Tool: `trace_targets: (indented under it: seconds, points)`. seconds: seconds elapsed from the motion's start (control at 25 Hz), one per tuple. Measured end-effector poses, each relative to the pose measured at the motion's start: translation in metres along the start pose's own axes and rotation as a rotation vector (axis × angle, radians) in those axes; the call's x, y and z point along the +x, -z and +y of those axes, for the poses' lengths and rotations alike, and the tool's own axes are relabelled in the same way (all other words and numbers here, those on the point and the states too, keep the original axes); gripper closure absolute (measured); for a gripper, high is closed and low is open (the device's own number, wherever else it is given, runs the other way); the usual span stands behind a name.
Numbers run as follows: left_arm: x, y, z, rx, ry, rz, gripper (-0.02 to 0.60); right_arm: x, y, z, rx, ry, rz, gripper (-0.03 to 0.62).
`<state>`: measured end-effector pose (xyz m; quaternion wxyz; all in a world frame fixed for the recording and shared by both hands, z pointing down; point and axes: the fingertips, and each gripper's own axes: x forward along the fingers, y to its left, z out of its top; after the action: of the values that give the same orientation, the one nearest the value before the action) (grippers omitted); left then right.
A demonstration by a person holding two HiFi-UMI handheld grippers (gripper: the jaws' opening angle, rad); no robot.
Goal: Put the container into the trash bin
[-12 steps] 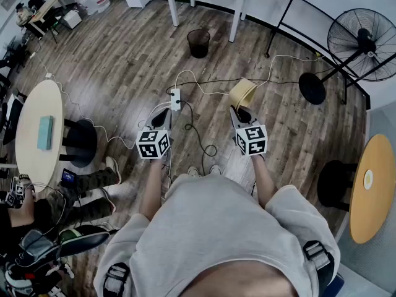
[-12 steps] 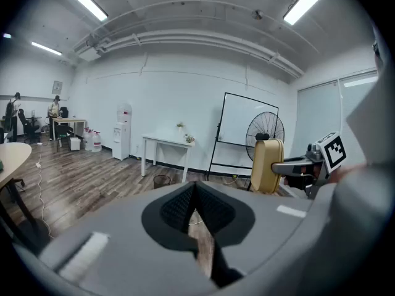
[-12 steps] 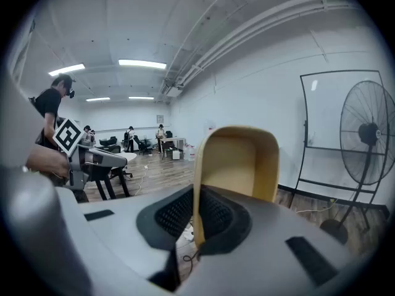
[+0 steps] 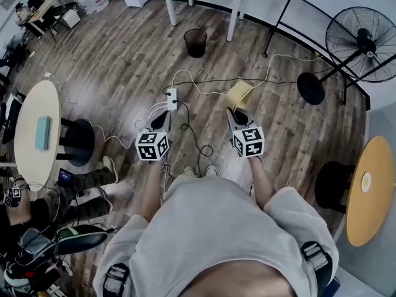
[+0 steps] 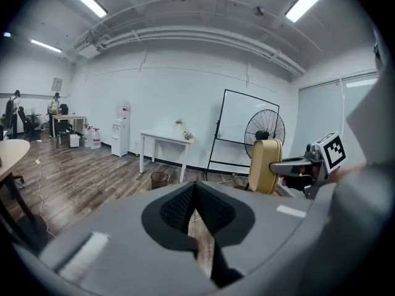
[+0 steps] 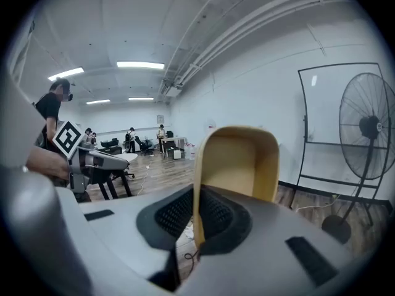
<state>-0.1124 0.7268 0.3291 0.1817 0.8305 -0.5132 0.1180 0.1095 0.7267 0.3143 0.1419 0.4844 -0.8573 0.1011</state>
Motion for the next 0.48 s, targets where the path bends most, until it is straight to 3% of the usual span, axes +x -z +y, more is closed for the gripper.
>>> trace_targets:
  seconds: [0.48]
  points:
    - [0.022, 0.010, -0.025, -0.018, -0.020, 0.026, 0.571, 0.002, 0.006, -0.030, 0.004, -0.040, -0.002, 0.568]
